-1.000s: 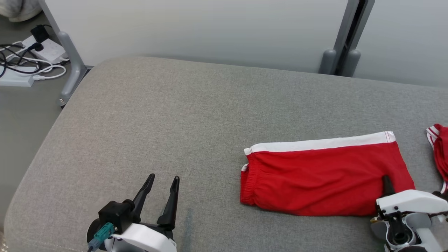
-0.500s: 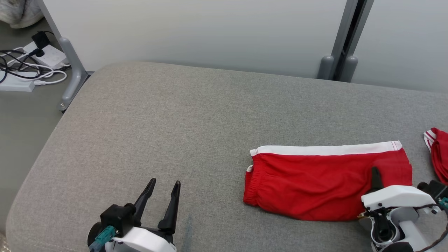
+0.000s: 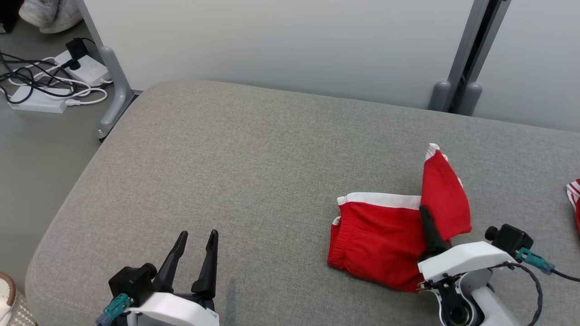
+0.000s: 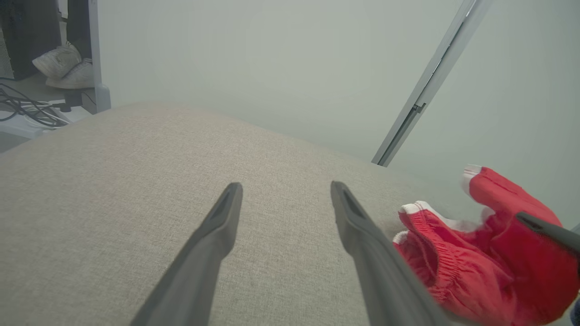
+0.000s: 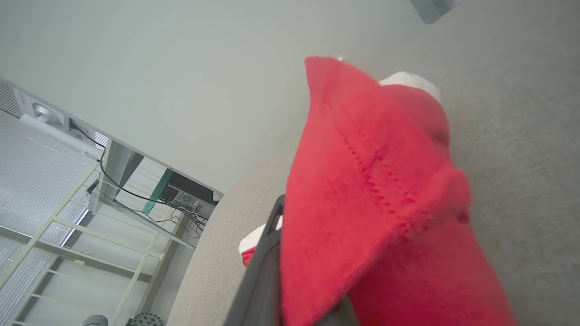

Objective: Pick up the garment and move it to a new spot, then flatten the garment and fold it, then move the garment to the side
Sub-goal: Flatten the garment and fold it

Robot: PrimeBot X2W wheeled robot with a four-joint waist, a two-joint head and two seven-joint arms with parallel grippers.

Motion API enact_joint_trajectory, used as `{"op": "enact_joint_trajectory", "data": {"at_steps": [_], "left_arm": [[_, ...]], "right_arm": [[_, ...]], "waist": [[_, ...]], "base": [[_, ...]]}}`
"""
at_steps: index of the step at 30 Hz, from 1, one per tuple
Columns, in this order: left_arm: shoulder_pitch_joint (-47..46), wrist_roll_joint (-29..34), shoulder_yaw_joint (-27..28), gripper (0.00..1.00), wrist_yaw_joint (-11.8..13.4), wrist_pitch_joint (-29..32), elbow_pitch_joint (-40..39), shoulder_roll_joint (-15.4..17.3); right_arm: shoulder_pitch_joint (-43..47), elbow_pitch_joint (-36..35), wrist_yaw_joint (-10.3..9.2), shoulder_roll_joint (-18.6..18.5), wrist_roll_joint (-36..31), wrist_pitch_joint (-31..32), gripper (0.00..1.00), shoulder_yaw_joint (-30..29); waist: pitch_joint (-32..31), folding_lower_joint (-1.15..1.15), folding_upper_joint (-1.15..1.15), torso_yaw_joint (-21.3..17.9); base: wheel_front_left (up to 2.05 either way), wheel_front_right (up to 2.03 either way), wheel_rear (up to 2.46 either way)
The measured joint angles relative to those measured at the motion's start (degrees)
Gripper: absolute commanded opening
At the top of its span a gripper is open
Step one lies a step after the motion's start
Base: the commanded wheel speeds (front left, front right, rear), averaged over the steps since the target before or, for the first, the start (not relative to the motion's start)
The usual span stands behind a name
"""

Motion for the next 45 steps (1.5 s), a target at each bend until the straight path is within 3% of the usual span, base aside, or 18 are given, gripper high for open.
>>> {"op": "enact_joint_trajectory", "data": {"at_steps": [10, 23, 24, 26, 45], "left_arm": [[0.02, 0.49, -0.26, 1.00, 0.01, 0.00, 0.32, 0.01], [0.03, 0.47, -0.69, 1.00, 0.08, 0.00, 0.86, 0.00], [0.03, 0.47, -0.71, 1.00, 0.08, 0.00, 0.93, 0.00], [0.03, 0.47, -0.70, 1.00, 0.08, 0.00, 1.10, 0.00], [0.02, 0.48, -1.08, 1.00, 0.27, 0.00, 1.54, 0.00]], "right_arm": [[1.20, -1.43, 0.00, 0.02, 0.44, -0.24, 0.00, 7.44], [0.77, 1.74, 0.00, -0.01, 1.40, -0.73, 0.00, 12.56], [0.77, 1.85, 0.00, -0.01, 1.52, -0.73, 0.11, 13.03], [0.77, 2.07, 0.00, 0.00, 1.97, -0.74, 1.00, 13.63], [-0.81, -0.22, 0.00, -0.01, -1.04, -1.81, 1.00, 20.60]], "waist": [[0.08, 0.00, 0.00, 1.70], [0.27, 0.00, 0.00, 3.10], [0.24, 0.00, 0.00, 3.14], [0.14, 0.00, 0.00, 3.20], [-0.07, 0.00, 0.00, 3.64]], "base": [[0.00, 0.00, 0.00], [0.00, 0.00, 0.00], [0.00, 0.00, 0.00], [0.00, 0.00, 0.00], [0.00, 0.00, 0.00]]}}
